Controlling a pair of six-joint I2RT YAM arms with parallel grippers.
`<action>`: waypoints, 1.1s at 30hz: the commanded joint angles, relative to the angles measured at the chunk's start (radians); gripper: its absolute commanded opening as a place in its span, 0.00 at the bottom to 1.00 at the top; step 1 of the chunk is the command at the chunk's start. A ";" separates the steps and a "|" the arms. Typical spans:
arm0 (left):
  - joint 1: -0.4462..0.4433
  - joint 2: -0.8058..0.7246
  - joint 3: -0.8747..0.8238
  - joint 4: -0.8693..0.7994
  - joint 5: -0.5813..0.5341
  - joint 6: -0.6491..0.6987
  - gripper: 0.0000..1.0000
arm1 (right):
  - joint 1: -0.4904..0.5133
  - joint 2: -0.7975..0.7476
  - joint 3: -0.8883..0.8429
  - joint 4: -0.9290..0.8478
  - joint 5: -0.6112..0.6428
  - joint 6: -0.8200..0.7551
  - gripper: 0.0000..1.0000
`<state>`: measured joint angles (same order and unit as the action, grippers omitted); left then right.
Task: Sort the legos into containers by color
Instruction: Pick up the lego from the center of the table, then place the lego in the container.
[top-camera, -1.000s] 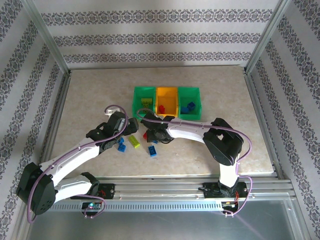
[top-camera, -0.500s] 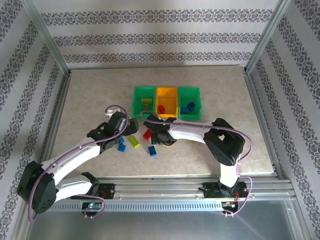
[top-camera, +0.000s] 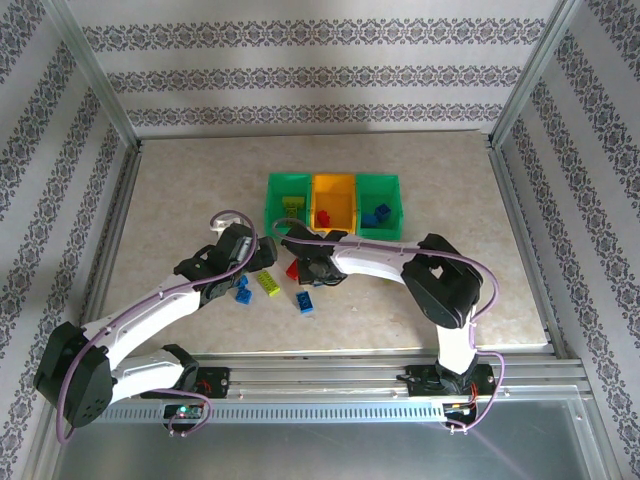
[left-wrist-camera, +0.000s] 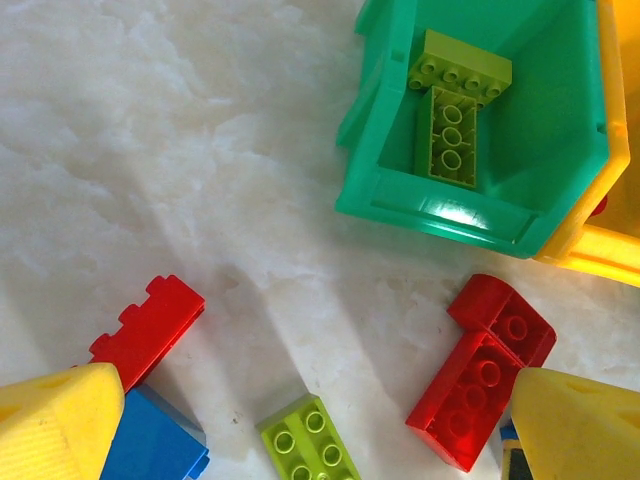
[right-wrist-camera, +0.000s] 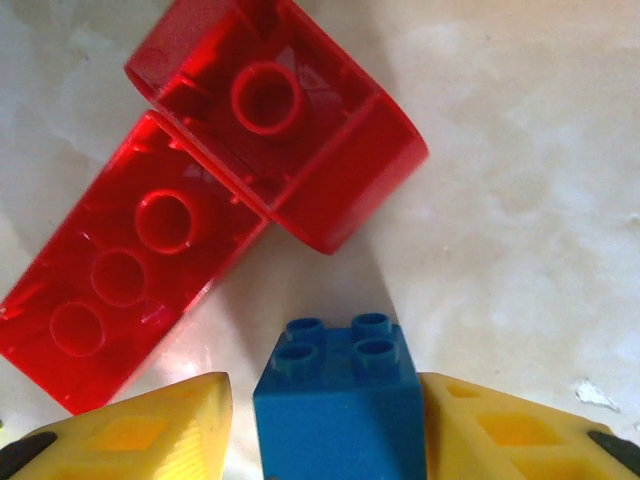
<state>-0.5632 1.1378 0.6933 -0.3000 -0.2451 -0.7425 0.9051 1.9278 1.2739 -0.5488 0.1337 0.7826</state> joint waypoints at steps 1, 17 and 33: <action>0.017 -0.007 -0.011 -0.013 -0.026 -0.006 1.00 | -0.013 0.037 0.031 -0.029 0.021 -0.024 0.49; 0.031 0.009 0.015 -0.034 -0.071 0.000 1.00 | -0.035 0.010 -0.009 -0.019 0.061 -0.023 0.25; 0.041 0.014 0.028 0.016 -0.088 0.029 1.00 | -0.103 -0.151 -0.064 -0.011 0.216 -0.049 0.17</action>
<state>-0.5346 1.1519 0.6926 -0.3000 -0.2962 -0.7338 0.8223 1.8286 1.2232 -0.5488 0.2787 0.7517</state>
